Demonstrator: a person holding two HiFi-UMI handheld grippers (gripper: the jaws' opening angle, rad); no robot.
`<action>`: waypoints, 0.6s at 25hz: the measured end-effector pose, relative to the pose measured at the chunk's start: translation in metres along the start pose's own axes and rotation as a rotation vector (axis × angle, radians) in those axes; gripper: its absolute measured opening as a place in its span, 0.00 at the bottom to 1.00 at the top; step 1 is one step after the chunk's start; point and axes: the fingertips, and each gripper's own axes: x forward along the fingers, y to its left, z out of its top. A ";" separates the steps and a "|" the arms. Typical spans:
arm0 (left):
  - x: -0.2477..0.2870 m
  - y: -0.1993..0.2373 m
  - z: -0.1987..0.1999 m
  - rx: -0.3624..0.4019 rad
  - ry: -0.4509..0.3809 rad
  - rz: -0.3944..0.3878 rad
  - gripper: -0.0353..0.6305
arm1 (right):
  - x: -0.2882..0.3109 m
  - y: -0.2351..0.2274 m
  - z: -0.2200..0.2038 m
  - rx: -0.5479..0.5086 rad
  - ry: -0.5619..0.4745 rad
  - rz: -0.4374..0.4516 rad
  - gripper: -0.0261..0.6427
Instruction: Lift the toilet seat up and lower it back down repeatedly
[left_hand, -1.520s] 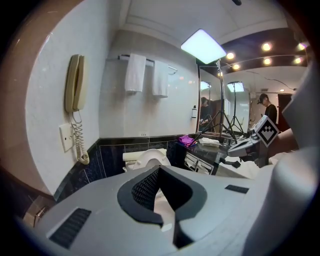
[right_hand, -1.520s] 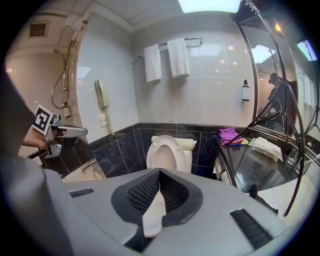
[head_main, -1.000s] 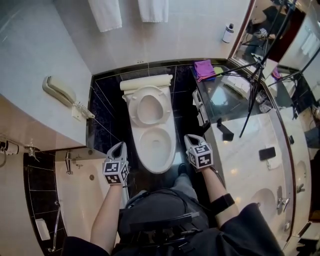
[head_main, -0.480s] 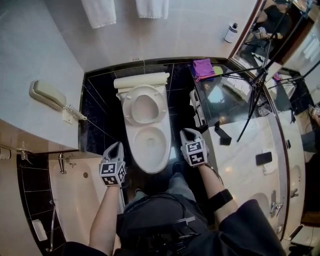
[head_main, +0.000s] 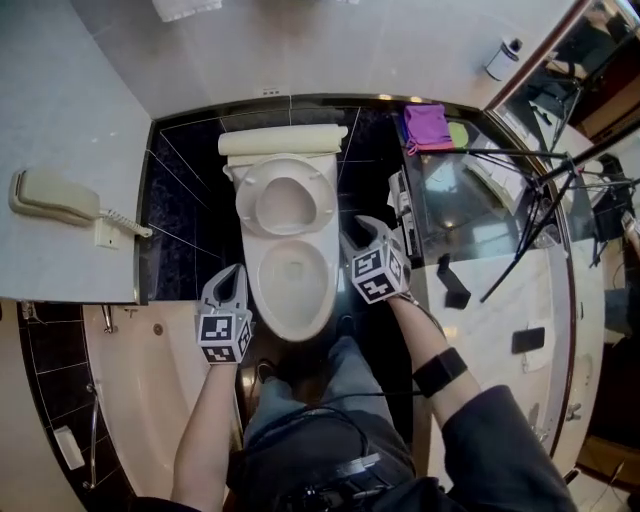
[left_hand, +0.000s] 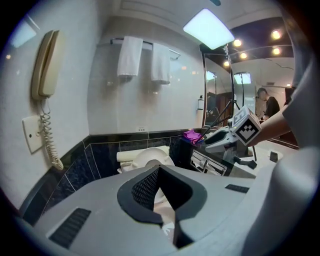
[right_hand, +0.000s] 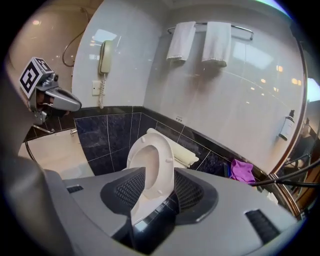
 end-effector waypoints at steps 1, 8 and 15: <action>0.008 -0.001 -0.001 0.003 0.006 -0.001 0.05 | 0.014 -0.004 0.002 -0.019 0.004 0.005 0.34; 0.064 -0.009 -0.022 0.013 0.071 -0.004 0.05 | 0.112 -0.028 -0.001 -0.111 0.028 0.043 0.36; 0.110 -0.003 -0.042 -0.012 0.104 0.014 0.05 | 0.190 -0.044 0.004 -0.194 0.035 0.040 0.36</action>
